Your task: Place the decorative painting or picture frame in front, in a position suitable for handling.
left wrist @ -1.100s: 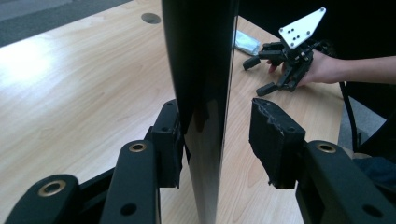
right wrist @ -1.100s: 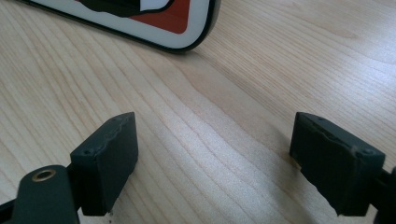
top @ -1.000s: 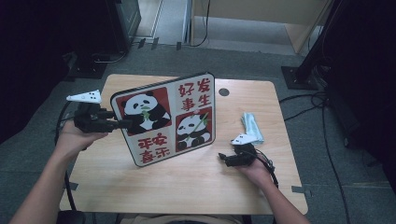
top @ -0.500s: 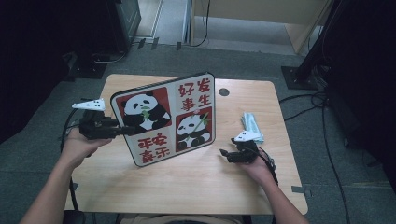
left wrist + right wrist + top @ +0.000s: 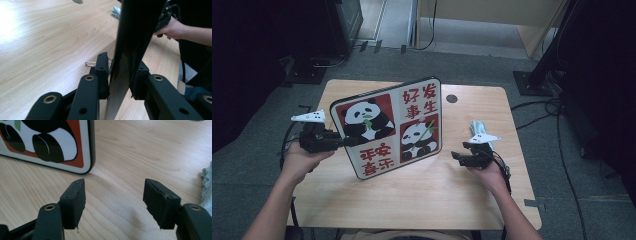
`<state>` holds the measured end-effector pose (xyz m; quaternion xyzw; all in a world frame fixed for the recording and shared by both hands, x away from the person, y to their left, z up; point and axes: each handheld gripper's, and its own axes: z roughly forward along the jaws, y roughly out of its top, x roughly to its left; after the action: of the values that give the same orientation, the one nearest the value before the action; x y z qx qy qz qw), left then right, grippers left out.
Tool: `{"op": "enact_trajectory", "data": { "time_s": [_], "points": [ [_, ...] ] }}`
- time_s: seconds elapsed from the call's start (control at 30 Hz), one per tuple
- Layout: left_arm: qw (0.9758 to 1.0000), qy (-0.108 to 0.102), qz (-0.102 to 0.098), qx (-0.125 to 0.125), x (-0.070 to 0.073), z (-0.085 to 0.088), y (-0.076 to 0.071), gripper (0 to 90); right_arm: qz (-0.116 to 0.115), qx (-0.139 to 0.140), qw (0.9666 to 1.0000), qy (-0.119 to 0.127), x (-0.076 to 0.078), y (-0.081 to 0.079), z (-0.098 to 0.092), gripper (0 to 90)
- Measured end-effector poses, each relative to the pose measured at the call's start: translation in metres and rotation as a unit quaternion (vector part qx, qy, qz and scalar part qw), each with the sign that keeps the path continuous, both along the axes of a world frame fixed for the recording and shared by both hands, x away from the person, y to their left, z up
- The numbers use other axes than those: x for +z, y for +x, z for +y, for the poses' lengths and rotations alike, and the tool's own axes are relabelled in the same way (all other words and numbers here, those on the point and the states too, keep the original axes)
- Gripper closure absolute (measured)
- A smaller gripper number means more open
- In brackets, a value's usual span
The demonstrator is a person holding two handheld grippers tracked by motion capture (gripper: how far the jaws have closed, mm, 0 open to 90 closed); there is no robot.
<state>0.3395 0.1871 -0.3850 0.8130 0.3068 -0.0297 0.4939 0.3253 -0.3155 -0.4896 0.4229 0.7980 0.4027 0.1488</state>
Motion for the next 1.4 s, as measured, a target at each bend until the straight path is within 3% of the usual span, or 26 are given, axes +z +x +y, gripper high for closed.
{"op": "enact_trajectory", "data": {
  "time_s": [0.2,0.37,0.53,0.77,0.9,1.0,1.4],
  "points": [
    [1.0000,-0.001,0.004,0.007,0.001,-0.002,-0.008,74.7,0.007,-0.011,0.9996,0.025,0.008,0.004,-0.006,36.7],
    [0.9999,0.001,0.003,0.013,0.000,-0.006,-0.014,76.4,0.006,-0.035,0.9991,0.023,0.011,0.009,-0.014,38.1],
    [0.9999,0.007,-0.005,0.014,-0.001,-0.010,-0.020,78.0,0.000,-0.052,0.9986,0.001,0.012,0.014,-0.024,39.8],
    [0.9998,0.011,-0.007,0.016,-0.001,-0.012,-0.021,78.4,-0.002,-0.076,0.9971,0.004,0.017,0.026,-0.041,42.6],
    [0.9995,0.015,-0.019,0.019,-0.001,-0.012,-0.023,78.1,-0.005,-0.093,0.9957,0.007,0.019,0.035,-0.050,43.6],
    [0.9997,0.014,-0.006,0.021,-0.001,-0.012,-0.023,77.9,-0.003,-0.108,0.9941,0.011,0.018,0.040,-0.058,46.7],
    [0.9994,0.024,-0.011,0.024,-0.003,-0.011,-0.022,77.0,0.016,-0.133,0.9909,-0.011,0.001,0.054,-0.074,49.6]
  ]
}}
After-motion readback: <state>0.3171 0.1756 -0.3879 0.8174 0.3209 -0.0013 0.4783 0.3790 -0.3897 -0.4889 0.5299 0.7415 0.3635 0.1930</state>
